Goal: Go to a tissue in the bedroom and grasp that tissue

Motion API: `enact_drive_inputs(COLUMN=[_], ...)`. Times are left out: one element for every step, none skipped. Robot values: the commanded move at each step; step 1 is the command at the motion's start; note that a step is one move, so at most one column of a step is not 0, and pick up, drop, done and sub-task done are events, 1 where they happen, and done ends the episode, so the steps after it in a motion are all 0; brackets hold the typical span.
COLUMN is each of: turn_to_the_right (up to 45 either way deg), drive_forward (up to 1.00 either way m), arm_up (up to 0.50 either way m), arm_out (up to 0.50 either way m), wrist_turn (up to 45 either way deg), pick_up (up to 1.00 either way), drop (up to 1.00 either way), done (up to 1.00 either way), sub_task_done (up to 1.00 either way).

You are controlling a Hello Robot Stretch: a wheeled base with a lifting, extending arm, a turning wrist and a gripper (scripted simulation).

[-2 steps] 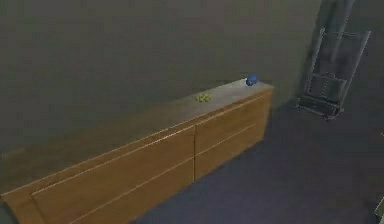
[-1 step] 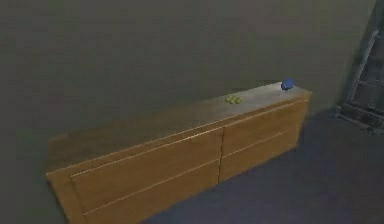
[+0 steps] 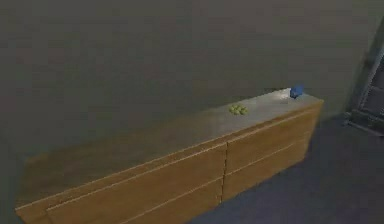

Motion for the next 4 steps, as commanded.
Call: enact_drive_inputs(turn_to_the_right=[45.0, 12.0, 0.0, 0.0], drive_forward=[0.0, 0.0, 1.0, 0.95], arm_up=[0.0, 0.0, 0.0, 0.0], arm_out=[0.0, 0.0, 0.0, 0.0], wrist_turn=[0.0, 0.0, 0.0, 0.0], pick_up=[0.0, 0.0, 0.0, 0.0], drop=[0.0, 0.0, 0.0, 0.0], done=[0.0, 0.0, 0.0, 0.0], sub_task_done=[0.0, 0.0, 0.0, 0.0])
